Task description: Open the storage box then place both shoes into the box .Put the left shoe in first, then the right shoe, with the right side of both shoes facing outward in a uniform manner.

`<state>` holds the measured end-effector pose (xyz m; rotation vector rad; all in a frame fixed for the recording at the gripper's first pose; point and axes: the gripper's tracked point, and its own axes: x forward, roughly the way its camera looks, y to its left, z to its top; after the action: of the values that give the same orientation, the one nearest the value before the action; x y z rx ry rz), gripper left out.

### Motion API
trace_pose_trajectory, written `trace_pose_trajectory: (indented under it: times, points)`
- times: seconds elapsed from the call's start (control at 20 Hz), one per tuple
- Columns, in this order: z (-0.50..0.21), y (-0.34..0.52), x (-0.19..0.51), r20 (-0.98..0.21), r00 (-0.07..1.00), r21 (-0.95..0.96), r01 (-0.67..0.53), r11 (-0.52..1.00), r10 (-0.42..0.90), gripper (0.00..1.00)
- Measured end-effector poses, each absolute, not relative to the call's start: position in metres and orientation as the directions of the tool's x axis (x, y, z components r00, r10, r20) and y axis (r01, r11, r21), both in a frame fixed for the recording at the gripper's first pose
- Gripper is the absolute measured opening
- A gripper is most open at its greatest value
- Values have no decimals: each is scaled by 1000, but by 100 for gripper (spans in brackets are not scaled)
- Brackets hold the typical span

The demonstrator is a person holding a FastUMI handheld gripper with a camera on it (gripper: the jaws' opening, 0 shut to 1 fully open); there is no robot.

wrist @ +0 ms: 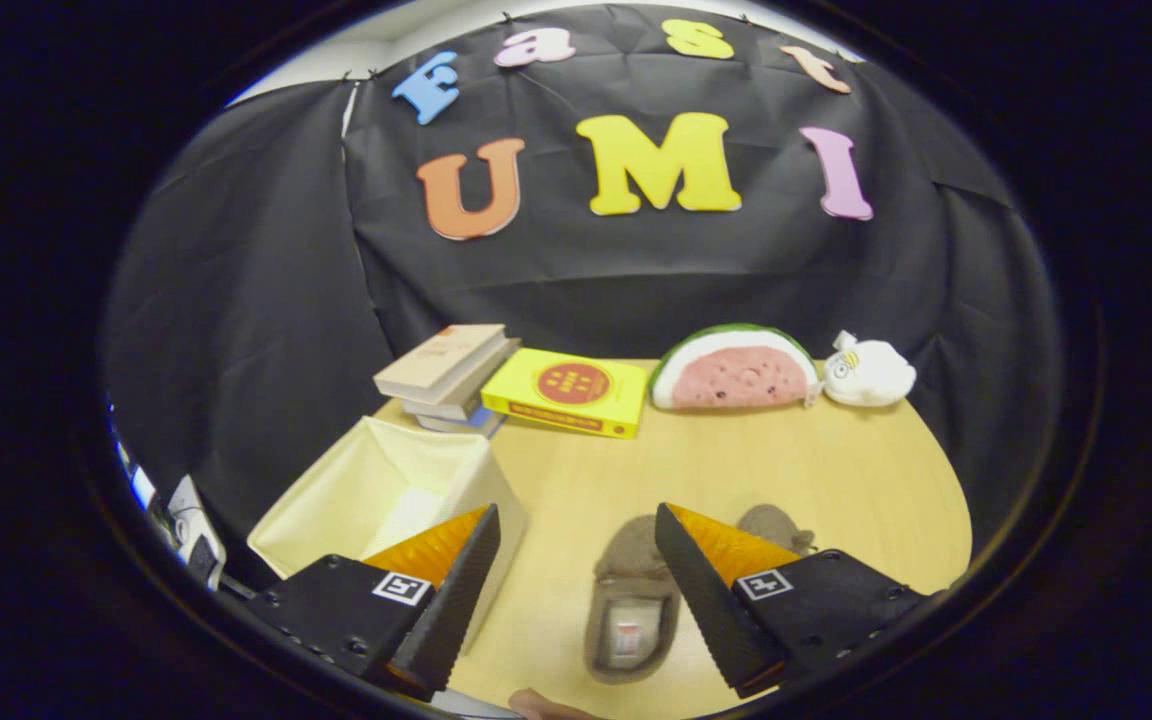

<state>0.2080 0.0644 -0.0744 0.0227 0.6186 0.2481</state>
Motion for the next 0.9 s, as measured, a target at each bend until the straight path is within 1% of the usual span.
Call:
trace_pose_trajectory:
  times: [0.15,0.25,0.3,0.4,0.5,0.55,0.65,0.75,0.85,0.9]
  points:
    - [-118,27,207,-664,728,37,-199,979,172,94]
    - [-140,16,208,-707,689,28,-197,980,159,93]
    - [-152,11,207,-730,666,32,-190,981,152,88]
    - [-173,2,204,-777,613,30,-189,982,142,88]
    - [-193,6,196,-820,546,57,-218,974,170,77]
    - [-203,4,197,-842,515,48,-221,974,158,72]
    - [-228,-2,198,-885,449,27,-215,976,124,59]
    - [-237,12,197,-897,404,101,-209,973,180,35]
    - [-237,11,199,-898,399,115,-187,975,183,12]
    - [-236,12,202,-896,404,120,-181,976,185,11]
